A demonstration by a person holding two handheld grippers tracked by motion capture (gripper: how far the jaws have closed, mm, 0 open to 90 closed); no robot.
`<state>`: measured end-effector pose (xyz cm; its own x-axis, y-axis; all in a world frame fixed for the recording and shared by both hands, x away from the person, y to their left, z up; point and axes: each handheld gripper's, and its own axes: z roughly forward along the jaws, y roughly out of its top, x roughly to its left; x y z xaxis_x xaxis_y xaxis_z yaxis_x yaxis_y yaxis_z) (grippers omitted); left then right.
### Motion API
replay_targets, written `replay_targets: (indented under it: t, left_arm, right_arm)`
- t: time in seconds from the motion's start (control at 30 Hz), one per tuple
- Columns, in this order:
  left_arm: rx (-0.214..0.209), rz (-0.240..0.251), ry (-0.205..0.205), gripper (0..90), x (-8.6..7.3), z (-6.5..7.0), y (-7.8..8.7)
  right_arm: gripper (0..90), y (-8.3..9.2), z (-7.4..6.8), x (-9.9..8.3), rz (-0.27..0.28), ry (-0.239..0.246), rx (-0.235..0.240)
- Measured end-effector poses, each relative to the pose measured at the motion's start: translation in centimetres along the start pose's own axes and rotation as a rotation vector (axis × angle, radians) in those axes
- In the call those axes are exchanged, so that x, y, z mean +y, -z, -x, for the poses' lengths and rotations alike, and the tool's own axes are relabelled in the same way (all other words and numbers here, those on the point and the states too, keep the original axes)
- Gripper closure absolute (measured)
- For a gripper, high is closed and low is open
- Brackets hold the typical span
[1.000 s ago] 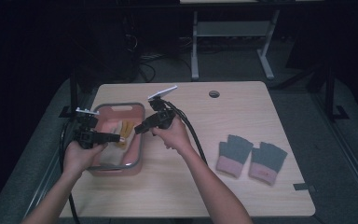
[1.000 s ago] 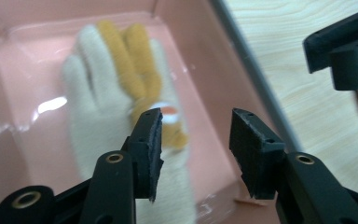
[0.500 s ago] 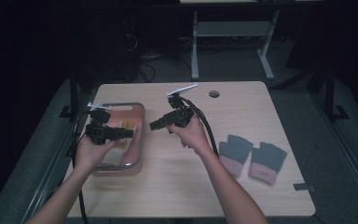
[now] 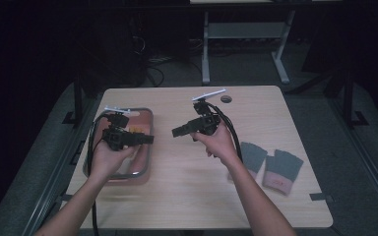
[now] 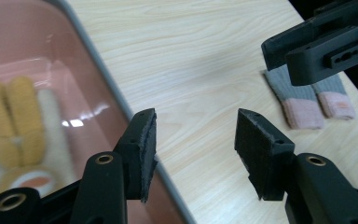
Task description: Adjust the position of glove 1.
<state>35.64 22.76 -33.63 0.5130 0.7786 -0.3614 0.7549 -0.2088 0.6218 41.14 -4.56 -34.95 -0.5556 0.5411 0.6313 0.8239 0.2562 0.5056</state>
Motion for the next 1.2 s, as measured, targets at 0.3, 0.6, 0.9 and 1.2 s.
replay_targets:
  t: [0.3,0.6,0.9,1.2]
  left_arm:
    - [-0.020,-0.001,-0.030,46.4,0.0,1.8,-1.1]
    - [-0.043,-0.015,-0.054,45.5,-0.3,3.4,-2.4]
    - [-0.078,-0.015,-0.071,44.5,-0.3,4.8,-3.9]
    - [-0.110,-0.011,-0.090,41.4,-0.5,5.9,-5.0]
  right_arm:
    - [53.5,1.6,0.7,-1.5,0.007,-0.006,-0.021]
    - [52.0,3.2,1.7,-3.2,0.021,-0.021,-0.034]
    - [50.4,5.4,3.1,-4.8,0.038,-0.035,-0.057]
    - [49.2,7.4,4.0,-6.3,0.048,-0.030,-0.106]
